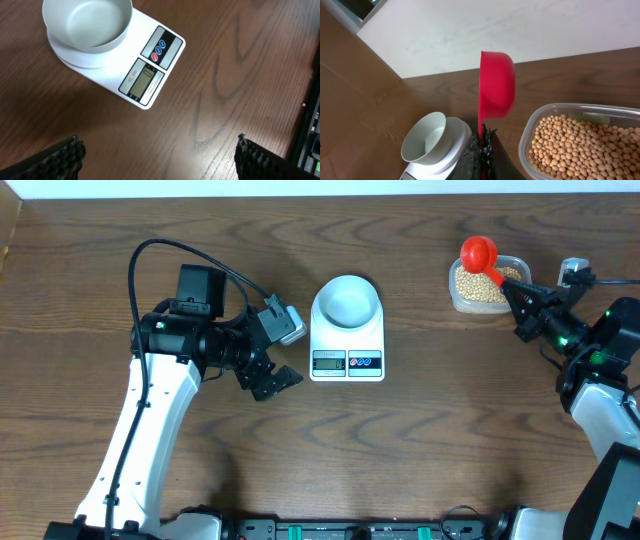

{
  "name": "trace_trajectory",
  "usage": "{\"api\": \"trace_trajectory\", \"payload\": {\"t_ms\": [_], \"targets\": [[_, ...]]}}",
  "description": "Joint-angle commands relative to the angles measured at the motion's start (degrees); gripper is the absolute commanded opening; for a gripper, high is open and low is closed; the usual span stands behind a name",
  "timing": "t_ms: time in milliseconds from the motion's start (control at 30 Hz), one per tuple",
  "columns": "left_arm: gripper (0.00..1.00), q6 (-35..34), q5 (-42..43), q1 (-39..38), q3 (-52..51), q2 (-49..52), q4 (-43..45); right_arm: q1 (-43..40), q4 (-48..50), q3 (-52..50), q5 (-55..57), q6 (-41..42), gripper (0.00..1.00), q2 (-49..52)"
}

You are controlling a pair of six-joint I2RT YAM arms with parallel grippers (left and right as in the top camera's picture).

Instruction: Scoop item into bowl and weigh 50g on scale

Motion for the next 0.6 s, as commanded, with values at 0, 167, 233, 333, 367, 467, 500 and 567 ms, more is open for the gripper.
{"api": "trace_trajectory", "payload": {"t_ms": [0,167,233,333,367,467,500,567], "targets": [[0.98,-0.42,0.33,0.2,0.87,0.61,-0.24,0.24,0.07,-0.52,0.11,0.04,0.01,0.35],[0.98,-3.82,0.26,0.2,0.87,0.61,0.55,0.24,0.04,-0.52,0.09,0.04,0.01,0.35],[0.98,-4.92,-0.35,0.2,0.87,0.61,0.52,0.24,0.04,-0.52,0.09,0.04,0.01,0.35],[0.98,-5.27,-0.74,0.2,0.87,0.57,0.35,0.24,0.04,-0.52,0.09,0.07,0.01,0.35],[0.98,-5.25,-0.74,0.2,0.87,0.24,0.15,0.24,0.04,-0.52,0.09,0.04,0.01,0.35],[0.98,-5.2,-0.79,0.46,0.87,-0.61,0.04,0.24,0.04,-0.52,0.09,0.04,0.01,0.35],[0.98,-4.96,-0.76,0.68,0.87,-0.92,0.02,0.24,0.04,-0.52,0.09,0.04,0.01,0.35],[0.98,-4.79,-0.74,1.33,0.87,-1.4,-0.11,0.24,0.04,-0.52,0.09,0.04,0.01,0.35]]}}
